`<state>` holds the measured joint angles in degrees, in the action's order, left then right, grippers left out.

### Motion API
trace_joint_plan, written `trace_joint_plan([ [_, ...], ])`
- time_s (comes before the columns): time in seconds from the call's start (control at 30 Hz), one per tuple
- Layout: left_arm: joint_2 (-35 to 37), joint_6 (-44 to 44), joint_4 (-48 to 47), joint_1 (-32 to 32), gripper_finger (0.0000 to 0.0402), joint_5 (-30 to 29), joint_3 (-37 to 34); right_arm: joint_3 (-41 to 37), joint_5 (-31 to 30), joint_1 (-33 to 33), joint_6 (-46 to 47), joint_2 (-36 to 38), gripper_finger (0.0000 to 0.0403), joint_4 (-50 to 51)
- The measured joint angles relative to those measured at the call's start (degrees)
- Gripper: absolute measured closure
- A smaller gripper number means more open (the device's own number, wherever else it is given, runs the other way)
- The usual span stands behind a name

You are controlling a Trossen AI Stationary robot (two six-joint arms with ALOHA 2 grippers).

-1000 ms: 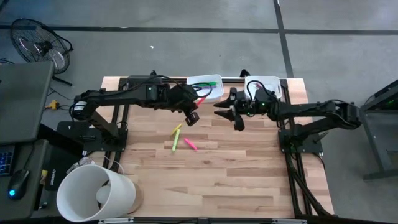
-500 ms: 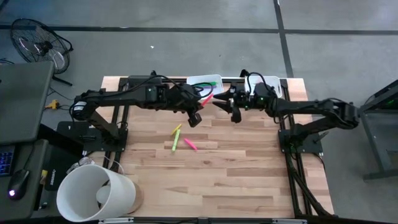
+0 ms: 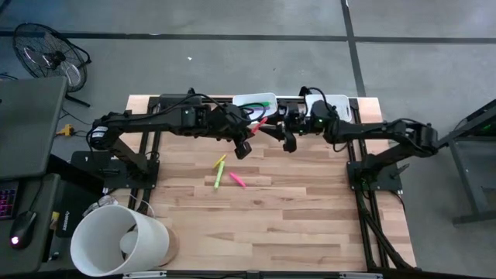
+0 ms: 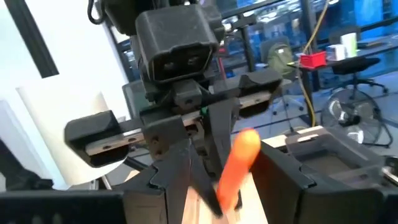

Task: Pick & Place Markers
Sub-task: Put the orange pen into the black bin

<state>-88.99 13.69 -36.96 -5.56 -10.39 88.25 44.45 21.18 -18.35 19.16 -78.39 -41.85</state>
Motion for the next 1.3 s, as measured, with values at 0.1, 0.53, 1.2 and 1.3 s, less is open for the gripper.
trace_joint_plan([
  [0.1,0.00,0.01,-0.05,-0.02,0.0365,0.58,0.00,2.58,2.06,-0.05,0.17,-2.23,0.0249,0.64],
  [0.53,0.00,-0.15,-0.60,-0.02,0.0365,0.81,0.00,3.38,4.04,-1.51,-1.59,-2.19,0.0300,5.88],
  [1.2,-0.02,-2.01,-0.77,-0.04,0.0330,0.66,0.00,3.38,6.74,-3.45,-1.40,-1.94,0.0369,5.63],
  [1.3,-0.02,-4.09,-0.35,-0.04,0.0298,0.61,0.00,3.38,6.48,-3.57,-1.62,-1.88,0.0369,5.57],
])
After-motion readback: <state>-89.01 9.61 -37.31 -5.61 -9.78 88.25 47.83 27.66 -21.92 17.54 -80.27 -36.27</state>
